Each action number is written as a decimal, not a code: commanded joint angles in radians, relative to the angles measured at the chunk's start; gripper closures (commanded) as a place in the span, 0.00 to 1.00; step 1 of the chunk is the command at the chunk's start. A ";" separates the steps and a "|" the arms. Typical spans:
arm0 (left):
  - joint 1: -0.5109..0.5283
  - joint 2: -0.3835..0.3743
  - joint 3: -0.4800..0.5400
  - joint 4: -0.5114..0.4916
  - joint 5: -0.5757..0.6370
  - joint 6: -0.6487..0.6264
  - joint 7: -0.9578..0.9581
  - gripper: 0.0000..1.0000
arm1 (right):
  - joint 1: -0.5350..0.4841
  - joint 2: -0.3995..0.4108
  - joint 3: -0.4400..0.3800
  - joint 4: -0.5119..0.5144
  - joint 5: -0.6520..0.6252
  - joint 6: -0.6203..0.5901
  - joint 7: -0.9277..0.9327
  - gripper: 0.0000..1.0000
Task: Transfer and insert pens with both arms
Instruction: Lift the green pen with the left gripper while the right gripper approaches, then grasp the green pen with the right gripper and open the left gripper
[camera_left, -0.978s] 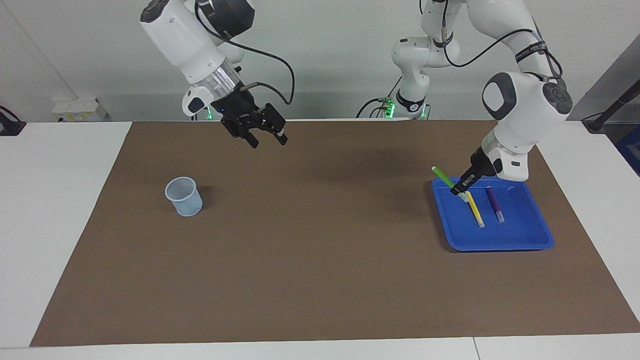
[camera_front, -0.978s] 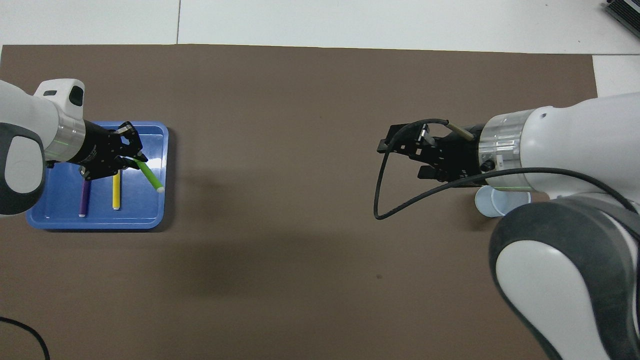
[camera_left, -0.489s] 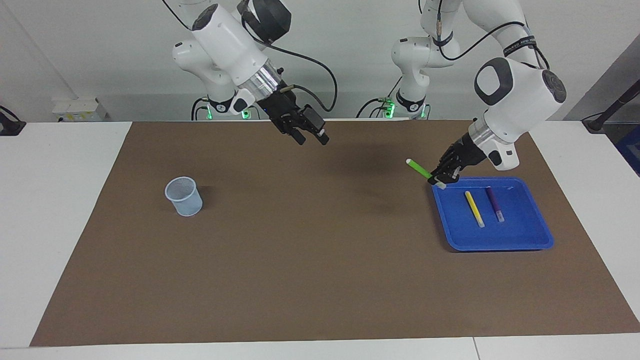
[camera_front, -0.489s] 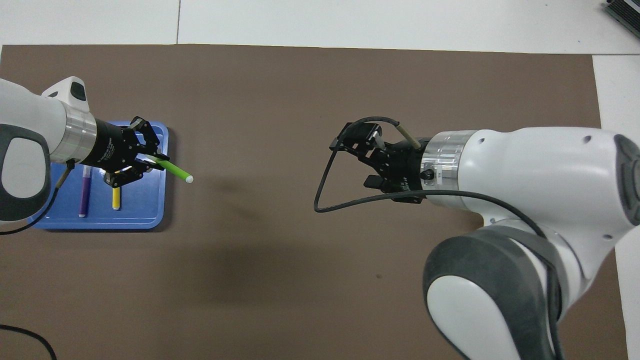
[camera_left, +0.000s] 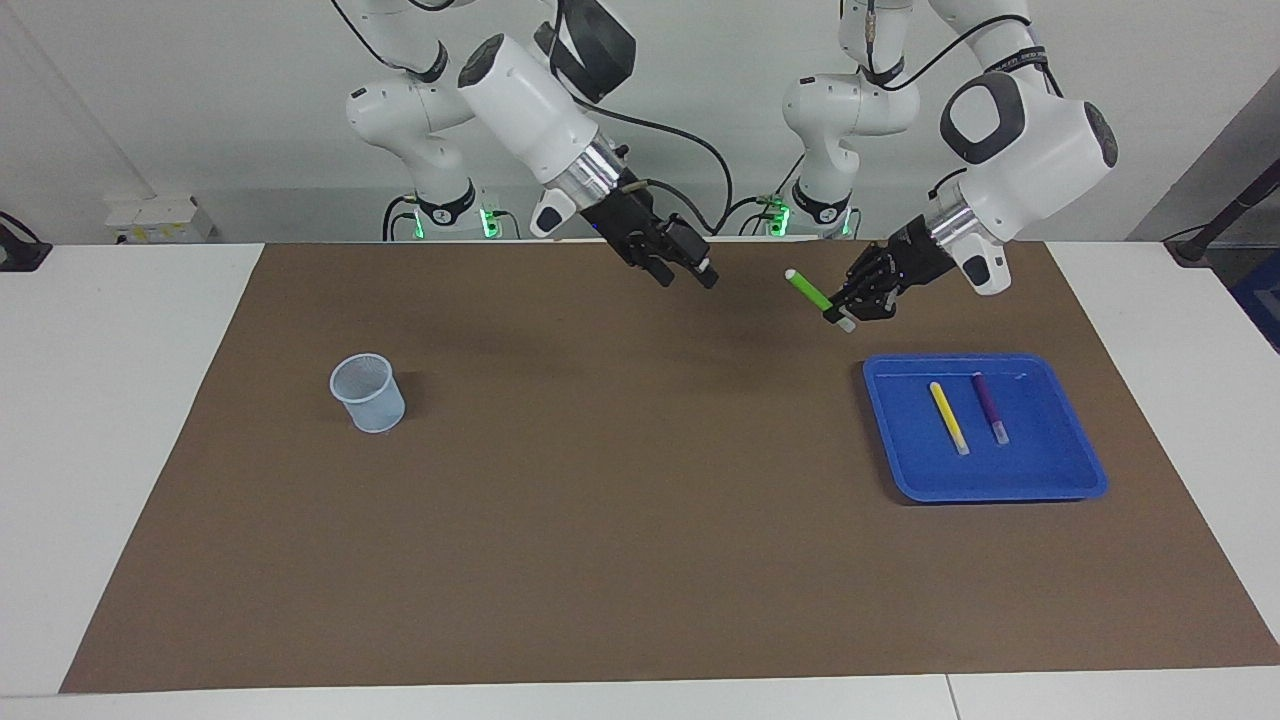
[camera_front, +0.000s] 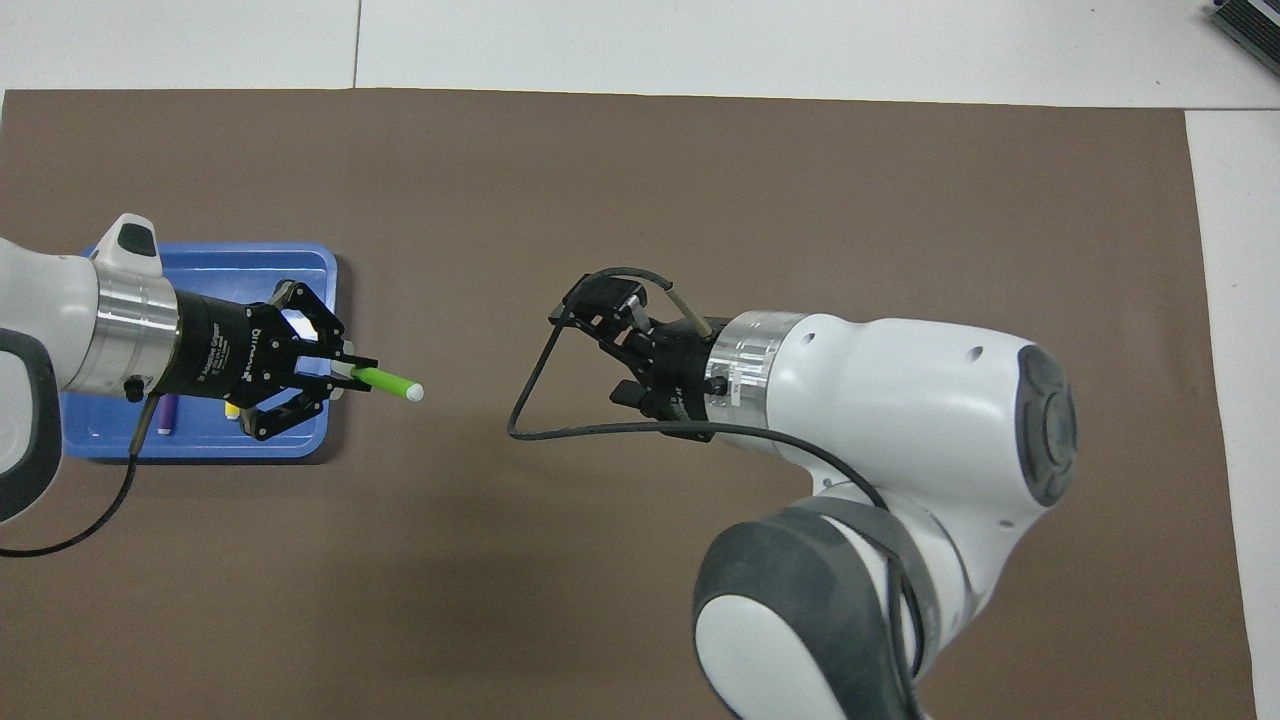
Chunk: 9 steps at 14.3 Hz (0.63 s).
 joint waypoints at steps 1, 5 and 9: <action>-0.066 -0.079 0.014 -0.095 -0.020 0.074 -0.077 1.00 | 0.089 0.047 0.000 0.011 0.023 0.134 0.087 0.00; -0.110 -0.085 0.012 -0.102 -0.022 0.126 -0.157 1.00 | 0.163 0.061 0.000 0.019 0.021 0.164 0.089 0.00; -0.120 -0.086 0.012 -0.102 -0.022 0.136 -0.182 1.00 | 0.167 0.061 0.001 0.013 0.021 0.154 0.083 0.00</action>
